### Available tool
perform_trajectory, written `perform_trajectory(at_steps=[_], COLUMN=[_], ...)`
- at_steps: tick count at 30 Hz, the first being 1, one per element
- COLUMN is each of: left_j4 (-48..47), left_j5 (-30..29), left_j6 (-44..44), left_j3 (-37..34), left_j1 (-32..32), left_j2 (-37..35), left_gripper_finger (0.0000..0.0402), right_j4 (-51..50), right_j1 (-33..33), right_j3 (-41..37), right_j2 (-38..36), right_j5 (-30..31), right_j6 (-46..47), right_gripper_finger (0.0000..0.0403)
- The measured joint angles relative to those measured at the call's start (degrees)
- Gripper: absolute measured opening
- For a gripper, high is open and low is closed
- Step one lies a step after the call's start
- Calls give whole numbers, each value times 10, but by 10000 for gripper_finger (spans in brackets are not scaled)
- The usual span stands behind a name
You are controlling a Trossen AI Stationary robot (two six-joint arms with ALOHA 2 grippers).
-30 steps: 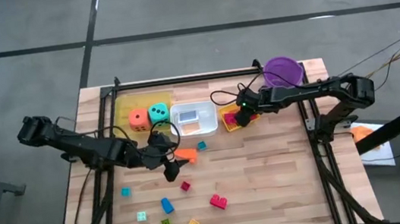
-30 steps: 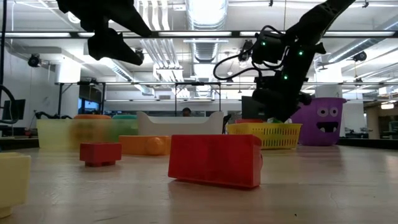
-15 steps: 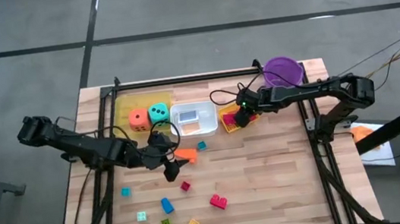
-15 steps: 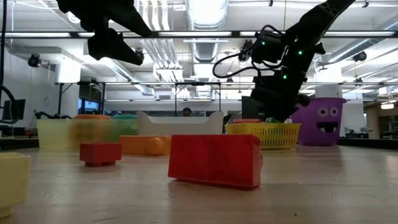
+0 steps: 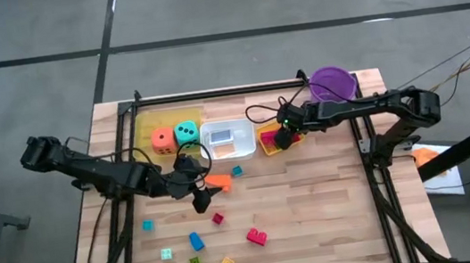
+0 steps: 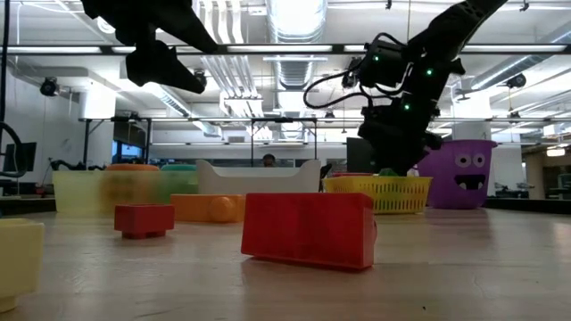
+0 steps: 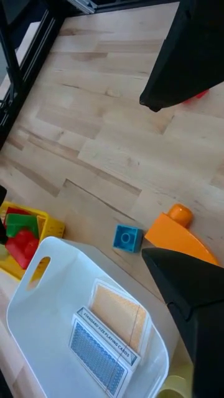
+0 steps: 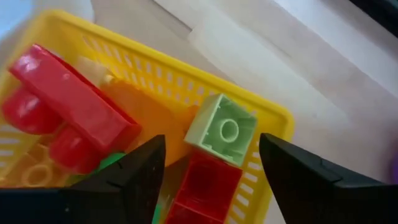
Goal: Pick & Place Toys
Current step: Put the red game piece into the yellow bin
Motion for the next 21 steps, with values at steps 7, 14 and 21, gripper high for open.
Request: perform_trajectory(at_steps=[7, 14, 21], left_j4=[-2, -7, -16], left_j5=[0, 0, 0], left_j6=[0, 0, 0], left_j3=[0, 0, 0], left_j1=[0, 0, 0], left_j2=[0, 0, 0], left_gripper_finger=[379, 379, 379], right_j4=[-50, -101, -89], right_j1=[24, 82, 204], right_j3=[34, 54, 52], right_j2=[-11, -56, -101], right_j5=[10, 47, 3], right_j6=[-10, -10, 37], right_gripper_finger=[258, 258, 258])
